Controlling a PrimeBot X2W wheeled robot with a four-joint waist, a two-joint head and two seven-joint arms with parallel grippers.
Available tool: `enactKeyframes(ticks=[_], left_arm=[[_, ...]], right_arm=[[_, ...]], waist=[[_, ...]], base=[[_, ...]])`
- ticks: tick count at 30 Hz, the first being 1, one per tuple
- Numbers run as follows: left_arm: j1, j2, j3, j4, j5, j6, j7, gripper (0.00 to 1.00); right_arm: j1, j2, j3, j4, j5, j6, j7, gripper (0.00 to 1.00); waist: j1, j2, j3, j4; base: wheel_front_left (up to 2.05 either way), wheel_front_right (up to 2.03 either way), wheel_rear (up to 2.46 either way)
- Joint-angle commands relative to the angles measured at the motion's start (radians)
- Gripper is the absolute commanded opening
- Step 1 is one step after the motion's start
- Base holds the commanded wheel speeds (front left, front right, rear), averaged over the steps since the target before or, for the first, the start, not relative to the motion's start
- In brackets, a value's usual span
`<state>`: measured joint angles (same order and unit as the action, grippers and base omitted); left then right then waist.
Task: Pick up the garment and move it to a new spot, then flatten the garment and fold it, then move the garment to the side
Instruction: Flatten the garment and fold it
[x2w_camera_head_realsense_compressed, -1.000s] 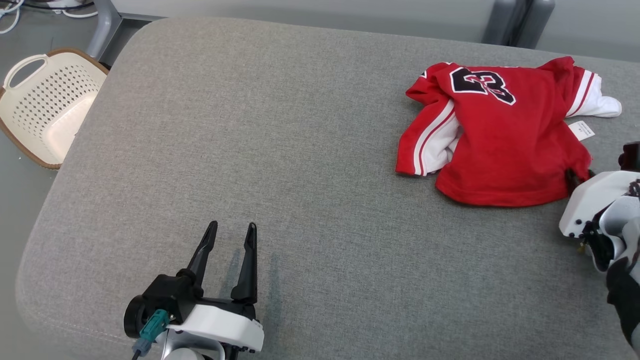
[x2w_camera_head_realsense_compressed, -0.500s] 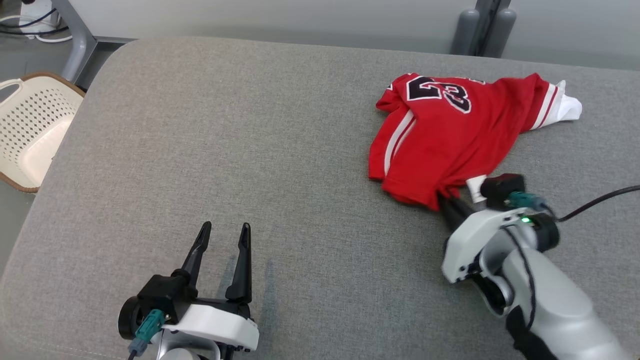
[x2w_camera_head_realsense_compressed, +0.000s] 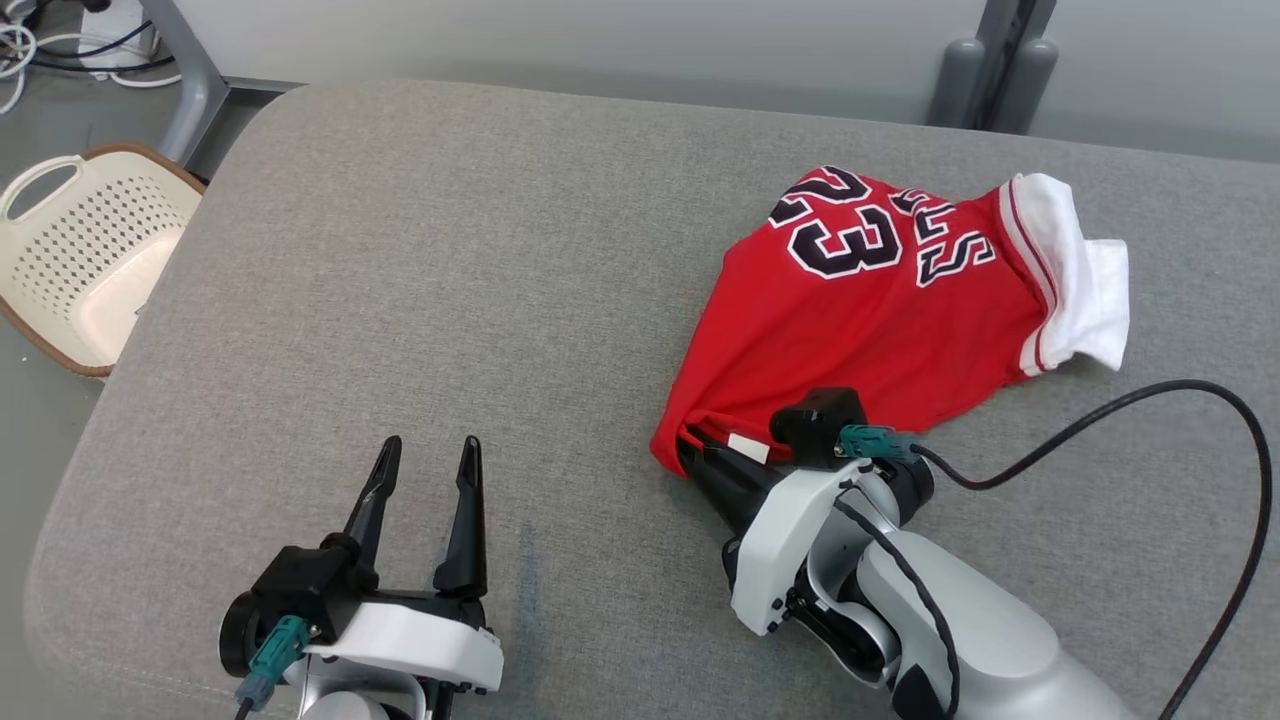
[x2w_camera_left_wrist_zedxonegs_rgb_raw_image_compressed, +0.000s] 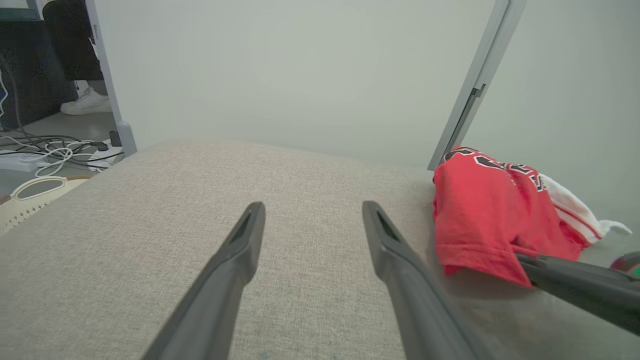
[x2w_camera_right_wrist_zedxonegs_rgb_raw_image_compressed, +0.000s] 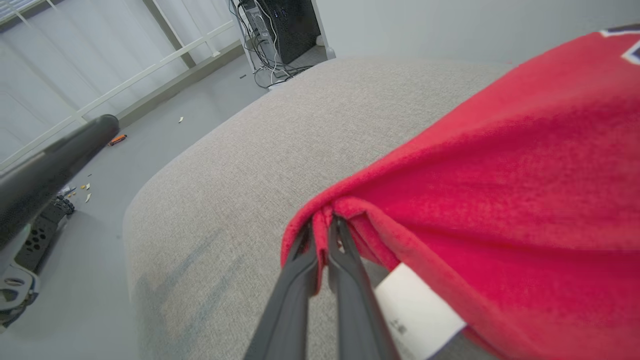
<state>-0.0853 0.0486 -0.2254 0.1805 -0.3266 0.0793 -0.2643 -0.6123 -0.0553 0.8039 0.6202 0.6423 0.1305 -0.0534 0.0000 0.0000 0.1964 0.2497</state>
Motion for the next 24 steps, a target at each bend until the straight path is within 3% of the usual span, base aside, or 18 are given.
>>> enactKeyframes(ticks=[1, 8, 10, 11, 19, 24], left_arm=[[-0.005, 0.004, 0.004, -0.002, -0.006, 0.000, 0.000, 1.00], [-0.006, 0.003, 0.010, -0.007, -0.012, 0.008, 0.000, 1.00], [-0.005, 0.003, 0.011, -0.008, -0.012, 0.011, 0.000, 1.00], [-0.004, 0.004, 0.012, -0.008, -0.013, 0.013, 0.000, 1.00], [0.013, 0.004, 0.016, -0.015, -0.015, 0.018, 0.000, 1.00], [0.018, 0.004, 0.017, -0.019, -0.010, 0.015, 0.000, 1.00]], right_arm=[[-0.014, 0.000, 0.008, 0.012, 0.004, 0.000, -0.007, 0.00], [-0.046, 0.002, 0.132, -0.007, 0.103, 0.000, -0.033, 0.00], [-0.057, 0.002, 0.162, -0.007, 0.120, 0.000, -0.042, 0.44], [-0.060, 0.003, 0.174, -0.010, 0.129, 0.000, -0.047, 1.00], [-0.044, 0.003, 0.226, -0.026, 0.147, 0.000, -0.078, 1.00], [-0.007, 0.001, 0.173, -0.008, 0.110, 0.000, -0.125, 1.00]], waist=[[0.0000, 0.0000, -0.002, 0.011], [0.0000, 0.0000, -0.005, 0.037], [0.0000, 0.0000, -0.007, 0.038], [0.0000, 0.0000, -0.008, 0.037], [0.0000, 0.0000, -0.019, -0.001], [0.0000, 0.0000, -0.031, -0.048]], base=[[0.00, 0.00, 0.00], [0.00, 0.00, 0.00], [0.00, 0.00, 0.00], [0.00, 0.00, 0.00], [0.00, 0.00, 0.00], [0.00, 0.00, 0.00]])
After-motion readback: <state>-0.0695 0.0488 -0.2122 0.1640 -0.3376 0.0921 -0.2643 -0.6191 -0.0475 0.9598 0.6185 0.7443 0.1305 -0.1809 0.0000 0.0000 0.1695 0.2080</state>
